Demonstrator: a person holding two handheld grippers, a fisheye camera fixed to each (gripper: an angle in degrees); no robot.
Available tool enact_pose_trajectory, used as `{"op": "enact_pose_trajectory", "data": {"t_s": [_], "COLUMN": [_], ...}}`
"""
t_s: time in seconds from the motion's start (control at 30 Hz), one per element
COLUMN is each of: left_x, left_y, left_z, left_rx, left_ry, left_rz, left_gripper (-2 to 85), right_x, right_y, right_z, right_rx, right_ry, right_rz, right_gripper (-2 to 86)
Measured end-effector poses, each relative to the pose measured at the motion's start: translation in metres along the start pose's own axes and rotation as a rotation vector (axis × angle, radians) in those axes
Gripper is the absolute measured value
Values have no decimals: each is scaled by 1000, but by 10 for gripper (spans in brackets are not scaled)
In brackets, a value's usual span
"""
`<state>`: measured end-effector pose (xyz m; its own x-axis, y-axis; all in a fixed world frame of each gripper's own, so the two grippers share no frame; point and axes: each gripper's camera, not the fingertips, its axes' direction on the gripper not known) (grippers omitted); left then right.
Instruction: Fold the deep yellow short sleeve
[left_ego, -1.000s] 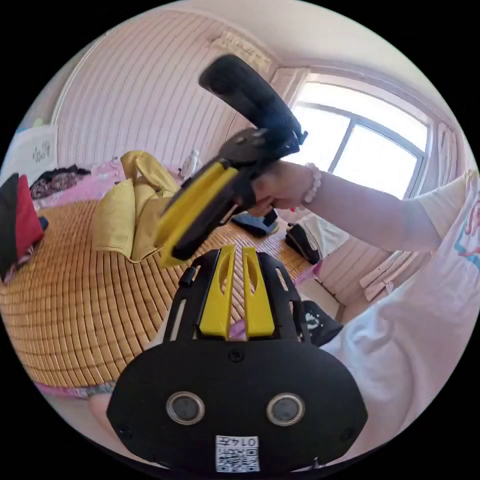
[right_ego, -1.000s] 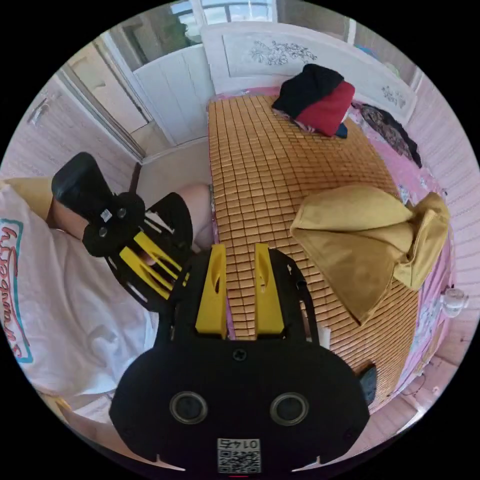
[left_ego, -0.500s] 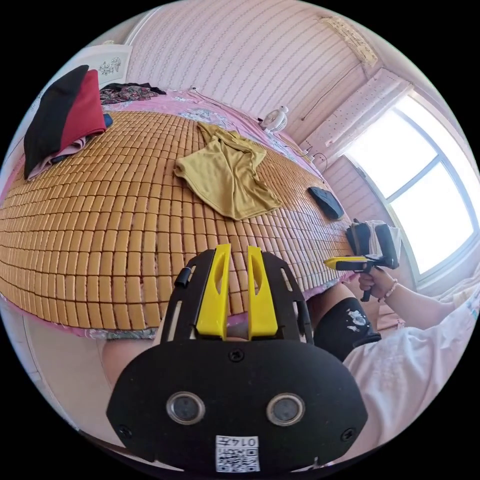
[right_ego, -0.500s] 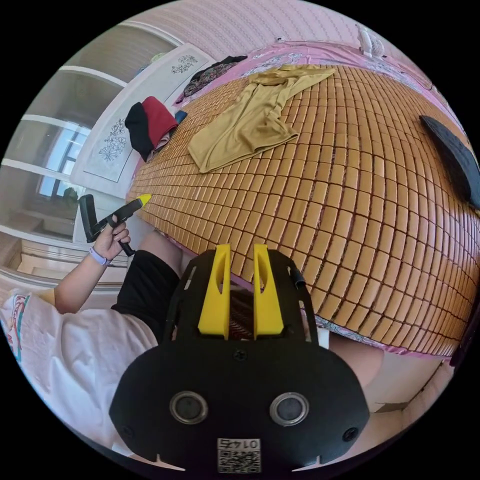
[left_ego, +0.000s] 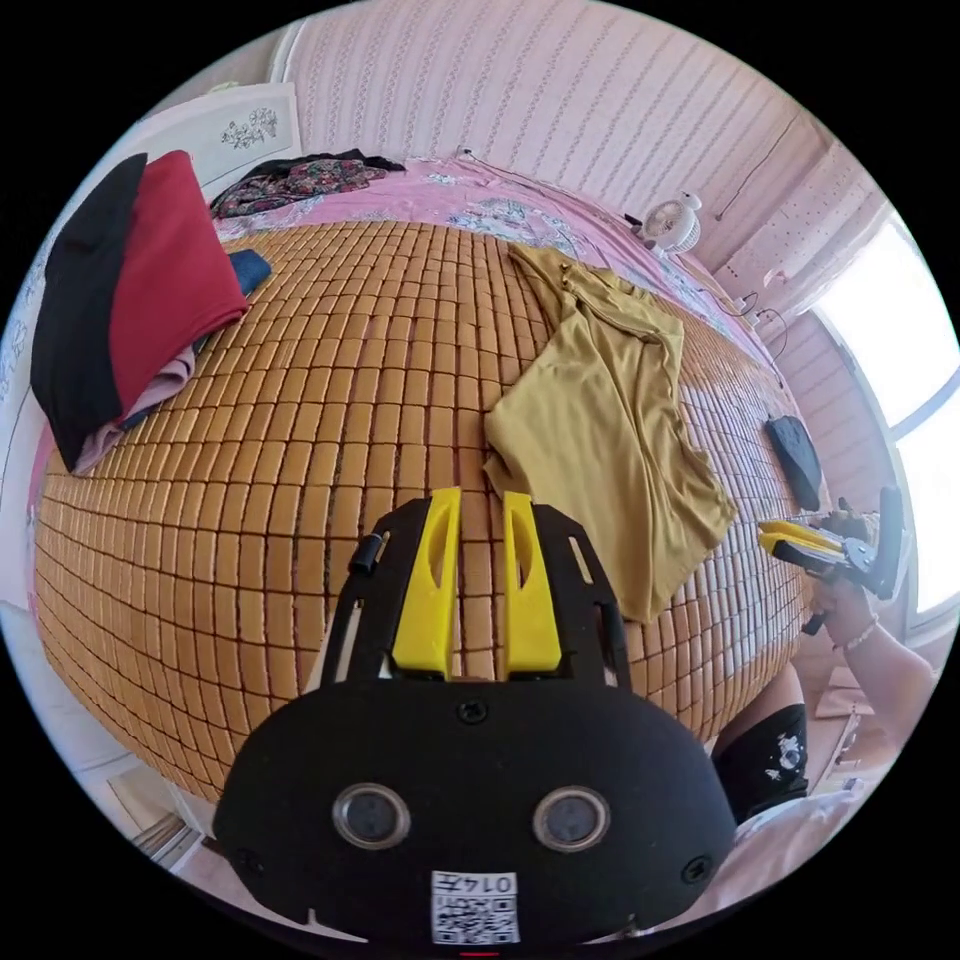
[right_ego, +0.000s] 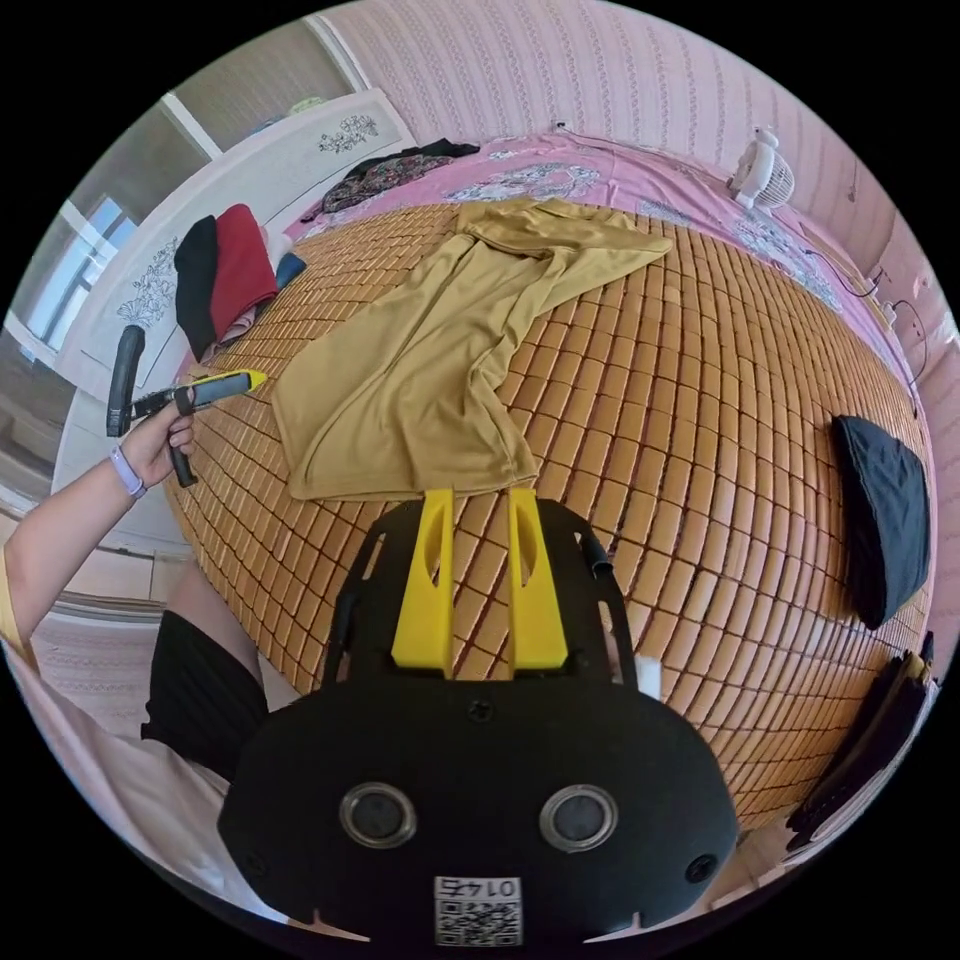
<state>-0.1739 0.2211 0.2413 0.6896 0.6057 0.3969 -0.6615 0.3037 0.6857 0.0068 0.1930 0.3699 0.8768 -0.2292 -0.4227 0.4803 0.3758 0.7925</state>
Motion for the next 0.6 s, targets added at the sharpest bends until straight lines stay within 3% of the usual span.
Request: {"op": "enact_pose_trajectory", "data": {"t_s": [0.17,0.23,0.37,0.47,0.6], "left_x": [9,19,20,13,-7], "left_y": [-23,-18,-6,21,88], "left_z": [29,28,13,-22,-90], "left_rx": [-139,-129,-140,-42,136], "left_ry": [68,0,-29,-45,85], "left_rz": [27,63,71,82,16], "left_gripper": [69,39,-3,-8,-10], "right_x": [5,5,32,67,120], "right_y": [-17,-8,12,49,143], "right_z": [32,28,4,-49,-114], "right_rx": [-134,-83,-82,79,280], "right_ry": [73,159,81,-45,-179], "right_rz": [-55,-83,-23,100,342], "right_gripper": [59,35,15,10,9]}}
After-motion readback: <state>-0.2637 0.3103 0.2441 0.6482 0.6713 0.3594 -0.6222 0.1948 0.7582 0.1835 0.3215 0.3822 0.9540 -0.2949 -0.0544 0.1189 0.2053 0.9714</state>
